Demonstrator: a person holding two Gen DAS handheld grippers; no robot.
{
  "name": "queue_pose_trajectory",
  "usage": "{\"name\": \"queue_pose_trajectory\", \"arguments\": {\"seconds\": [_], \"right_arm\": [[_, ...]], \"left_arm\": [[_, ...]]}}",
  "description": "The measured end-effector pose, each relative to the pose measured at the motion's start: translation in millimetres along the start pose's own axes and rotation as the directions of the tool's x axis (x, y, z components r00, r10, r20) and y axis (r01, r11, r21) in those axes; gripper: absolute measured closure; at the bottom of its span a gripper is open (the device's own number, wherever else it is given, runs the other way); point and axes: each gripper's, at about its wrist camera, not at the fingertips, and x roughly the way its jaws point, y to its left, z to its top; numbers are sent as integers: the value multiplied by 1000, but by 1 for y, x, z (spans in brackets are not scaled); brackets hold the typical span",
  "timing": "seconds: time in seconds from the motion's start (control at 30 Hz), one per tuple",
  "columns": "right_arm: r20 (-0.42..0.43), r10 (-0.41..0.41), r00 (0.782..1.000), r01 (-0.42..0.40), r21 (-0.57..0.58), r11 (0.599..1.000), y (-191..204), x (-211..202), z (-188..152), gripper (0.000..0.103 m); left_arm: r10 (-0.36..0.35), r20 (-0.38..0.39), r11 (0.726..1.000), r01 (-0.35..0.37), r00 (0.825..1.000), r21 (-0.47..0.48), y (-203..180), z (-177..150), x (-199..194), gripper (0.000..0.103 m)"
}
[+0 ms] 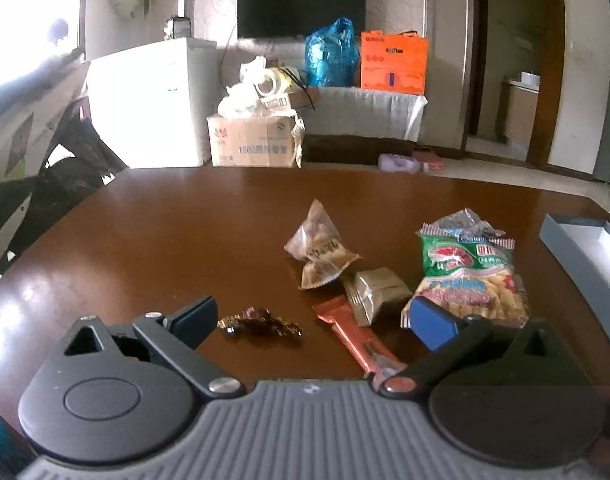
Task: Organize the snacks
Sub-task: 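Move both tools toward the snack pile on the table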
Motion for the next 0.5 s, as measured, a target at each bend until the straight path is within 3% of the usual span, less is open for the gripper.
{"name": "queue_pose_trajectory", "arguments": {"seconds": [0.17,0.3,0.5], "right_arm": [[-17,-4,1000,4,-1,1000,-3,6,-2,3],[-41,10,999,-11,-13,1000,-2,12,-5,23],[-31,11,999,-12,-20,1000,0,15,-5,23]], "left_arm": [[-9,-22,1000,9,1000,2,1,-6,3,0],[-44,-3,999,44,999,33,-3,-9,0,0],[-73,-13,993,74,997,92,-12,-12,3,0]]}}
